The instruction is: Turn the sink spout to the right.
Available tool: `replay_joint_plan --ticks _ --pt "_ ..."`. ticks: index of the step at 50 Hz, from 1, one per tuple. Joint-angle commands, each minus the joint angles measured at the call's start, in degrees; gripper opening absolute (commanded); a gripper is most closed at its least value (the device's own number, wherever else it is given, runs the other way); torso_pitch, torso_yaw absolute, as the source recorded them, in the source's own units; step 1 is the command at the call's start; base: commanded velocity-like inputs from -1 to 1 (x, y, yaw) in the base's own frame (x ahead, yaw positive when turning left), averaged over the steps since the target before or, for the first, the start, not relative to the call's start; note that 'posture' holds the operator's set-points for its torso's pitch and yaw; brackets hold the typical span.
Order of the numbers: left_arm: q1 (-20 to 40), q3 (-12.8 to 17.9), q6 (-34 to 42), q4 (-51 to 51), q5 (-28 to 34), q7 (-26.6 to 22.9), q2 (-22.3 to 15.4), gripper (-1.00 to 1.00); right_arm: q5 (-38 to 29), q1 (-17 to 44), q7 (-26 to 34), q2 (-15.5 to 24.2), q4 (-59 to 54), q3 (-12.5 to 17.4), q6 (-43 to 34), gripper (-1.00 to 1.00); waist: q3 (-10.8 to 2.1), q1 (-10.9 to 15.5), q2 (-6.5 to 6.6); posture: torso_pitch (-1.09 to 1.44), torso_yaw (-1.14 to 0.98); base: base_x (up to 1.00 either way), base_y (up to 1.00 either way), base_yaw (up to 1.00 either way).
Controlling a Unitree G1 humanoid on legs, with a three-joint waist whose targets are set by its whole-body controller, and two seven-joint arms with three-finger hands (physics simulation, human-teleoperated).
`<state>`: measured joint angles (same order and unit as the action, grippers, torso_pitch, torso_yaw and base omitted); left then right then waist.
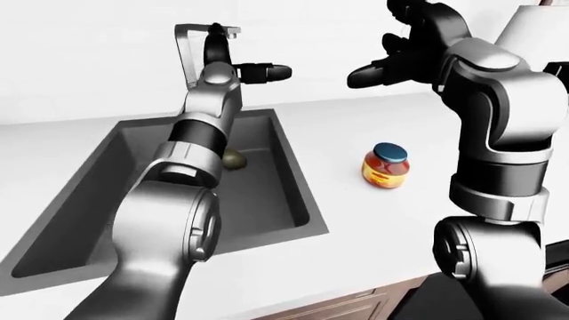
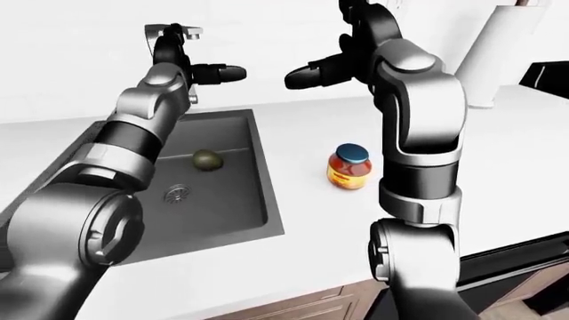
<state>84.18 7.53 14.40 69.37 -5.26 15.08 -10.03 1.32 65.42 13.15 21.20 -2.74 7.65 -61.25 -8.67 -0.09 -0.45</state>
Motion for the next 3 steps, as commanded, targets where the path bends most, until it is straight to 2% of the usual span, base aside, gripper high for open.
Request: replay_joint_plan --ticks 1,3 --pt "2.48 -0.12 -1.79 -2.48 0.27 -0.11 -0.49 1.00 -0.12 2.13 -0.29 0.66 1.61 0.53 1.65 1.00 -1.35 -0.05 -0.06 -0.24 0.00 0.00 0.00 0.00" --pt "2.51 -0.19 -1.64 -2.67 0.29 -0.06 -0.36 1.00 -0.17 1.91 -0.38 0.65 1.64 0.51 1.73 1.00 -1.34 -0.04 -0.06 -0.24 0.00 0.00 0.00 0.00"
